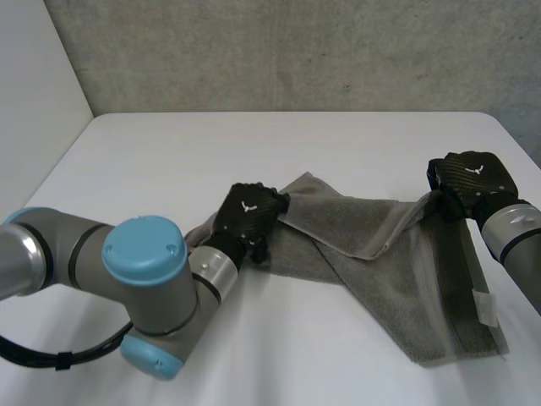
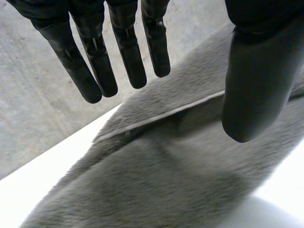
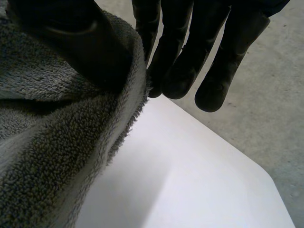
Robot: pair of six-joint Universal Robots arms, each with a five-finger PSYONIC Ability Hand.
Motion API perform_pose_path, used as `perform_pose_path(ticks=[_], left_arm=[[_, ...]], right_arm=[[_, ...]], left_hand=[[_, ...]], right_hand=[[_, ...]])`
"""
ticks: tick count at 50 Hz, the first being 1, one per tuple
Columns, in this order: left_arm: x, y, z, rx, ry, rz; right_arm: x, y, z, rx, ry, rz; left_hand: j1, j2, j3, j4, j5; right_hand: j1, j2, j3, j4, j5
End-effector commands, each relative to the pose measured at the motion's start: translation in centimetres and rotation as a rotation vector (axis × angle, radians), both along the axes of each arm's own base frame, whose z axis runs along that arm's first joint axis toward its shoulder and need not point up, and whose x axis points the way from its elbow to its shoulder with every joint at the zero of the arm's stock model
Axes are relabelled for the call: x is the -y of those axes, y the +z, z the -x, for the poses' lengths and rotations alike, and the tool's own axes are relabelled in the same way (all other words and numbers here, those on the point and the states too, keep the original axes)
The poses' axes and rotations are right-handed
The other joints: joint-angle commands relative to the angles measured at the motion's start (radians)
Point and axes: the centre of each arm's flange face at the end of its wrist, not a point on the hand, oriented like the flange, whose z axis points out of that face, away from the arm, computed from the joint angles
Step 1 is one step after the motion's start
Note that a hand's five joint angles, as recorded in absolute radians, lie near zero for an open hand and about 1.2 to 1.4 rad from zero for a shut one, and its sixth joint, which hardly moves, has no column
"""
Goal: Fold the towel.
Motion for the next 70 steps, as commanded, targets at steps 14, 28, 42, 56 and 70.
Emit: perform_pose_path(ticks=[14,28,42,56,70], left_arm=[[8.0,-1.8,-1.3,0.076,0.119,0.074],[10.0,-4.0,-2.8,0.133,0.161,0.058],[7.9,-4.0,-3.0,0.190,0.076,-0.060],[7.0,7.3,-5.7,0.081,0.162,0.140],[13.9,20.1,-7.4,-0.172,0.312,0.581]], right_arm=[[-0.7,-0.5,-0.8,0.005,0.074,-0.021],[-0.8,-1.8,-1.3,0.007,0.123,-0.060],[-0.7,-1.6,-1.3,0.008,0.121,-0.053],[-2.6,3.6,-4.1,0.031,0.262,-0.008],[4.9,18.5,-9.6,0.290,0.376,0.720]], left_hand=[[-0.100,-0.094,-0.089,-0.103,-0.252],[-0.018,-0.012,-0.006,-0.020,-0.170],[0.721,0.728,0.733,0.719,0.570],[0.721,0.728,0.733,0.719,0.570],[0.721,0.728,0.733,0.719,0.570]], right_hand=[[0.052,0.064,0.051,0.048,0.053],[0.052,0.064,0.051,0.048,0.053],[0.052,0.064,0.051,0.048,0.053],[0.052,0.064,0.051,0.048,0.053],[0.052,0.064,0.051,0.048,0.053]])
